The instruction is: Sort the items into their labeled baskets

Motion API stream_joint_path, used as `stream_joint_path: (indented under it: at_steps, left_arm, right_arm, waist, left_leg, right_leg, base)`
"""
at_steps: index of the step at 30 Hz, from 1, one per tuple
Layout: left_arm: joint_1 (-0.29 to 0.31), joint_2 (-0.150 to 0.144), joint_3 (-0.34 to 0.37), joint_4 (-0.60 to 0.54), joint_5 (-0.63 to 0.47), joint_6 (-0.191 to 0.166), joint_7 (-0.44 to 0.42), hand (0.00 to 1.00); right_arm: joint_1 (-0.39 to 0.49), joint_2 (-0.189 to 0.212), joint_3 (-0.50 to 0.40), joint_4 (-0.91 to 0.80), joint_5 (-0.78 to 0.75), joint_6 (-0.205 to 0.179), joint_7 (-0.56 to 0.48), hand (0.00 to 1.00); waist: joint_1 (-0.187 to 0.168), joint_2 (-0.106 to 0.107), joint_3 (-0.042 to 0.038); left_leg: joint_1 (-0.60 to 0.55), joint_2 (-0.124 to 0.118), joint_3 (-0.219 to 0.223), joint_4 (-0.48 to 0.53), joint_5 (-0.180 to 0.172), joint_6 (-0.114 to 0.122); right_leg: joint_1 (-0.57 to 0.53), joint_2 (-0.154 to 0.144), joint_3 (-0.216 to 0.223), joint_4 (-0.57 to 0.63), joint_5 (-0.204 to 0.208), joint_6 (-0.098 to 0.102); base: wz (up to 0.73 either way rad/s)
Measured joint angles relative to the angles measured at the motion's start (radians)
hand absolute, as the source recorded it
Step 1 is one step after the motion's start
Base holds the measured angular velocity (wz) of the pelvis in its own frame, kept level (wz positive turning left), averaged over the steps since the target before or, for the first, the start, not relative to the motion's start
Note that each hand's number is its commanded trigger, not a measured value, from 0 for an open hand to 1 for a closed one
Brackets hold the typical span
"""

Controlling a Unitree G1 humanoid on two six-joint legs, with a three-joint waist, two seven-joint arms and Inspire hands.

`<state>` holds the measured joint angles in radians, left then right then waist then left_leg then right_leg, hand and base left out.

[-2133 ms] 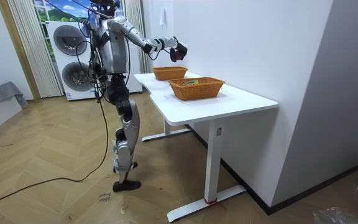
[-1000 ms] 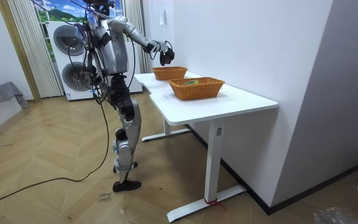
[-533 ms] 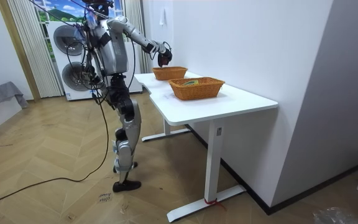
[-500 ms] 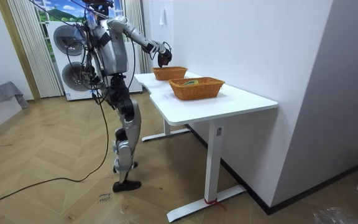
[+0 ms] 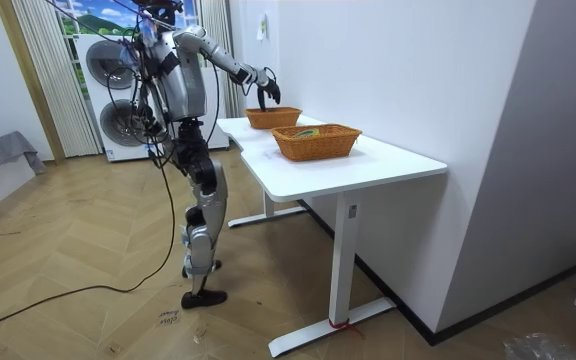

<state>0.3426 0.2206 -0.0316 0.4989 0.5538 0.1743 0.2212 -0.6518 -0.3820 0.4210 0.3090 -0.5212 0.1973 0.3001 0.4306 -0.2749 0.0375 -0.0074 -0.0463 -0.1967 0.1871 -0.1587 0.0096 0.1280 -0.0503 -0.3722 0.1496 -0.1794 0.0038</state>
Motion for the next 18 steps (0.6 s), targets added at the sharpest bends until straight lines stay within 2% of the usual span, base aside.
stream_joint_path:
  at_steps: [13, 18]
  left_arm:
    - [-0.001, -0.001, -0.014, 0.0, 0.0, 0.0, -0.02, 0.0]
    - [-0.001, 0.0, -0.013, 0.0, -0.003, 0.001, -0.027, 0.0]
  right_arm:
    - [0.0, 0.0, 0.0, 0.0, 0.002, 0.0, 0.0, 0.0]
    - [0.0, 0.0, -0.001, -0.007, 0.006, -0.001, -0.013, 0.0]
  waist:
    - [-0.002, -0.002, 0.0013]
    - [-0.014, -0.002, 0.0011]
  left_leg:
    - [-0.001, 0.0, 0.001, 0.001, 0.0, 0.0]
    - [-0.001, 0.0, -0.001, 0.001, 0.0, 0.0]
  right_leg:
    - [0.0, 0.0, -0.001, 0.0, 0.0, 0.0]
    - [0.0, 0.0, 0.001, 0.0, 0.0, 0.0]
  base:
    - [0.0]
    - [0.0]
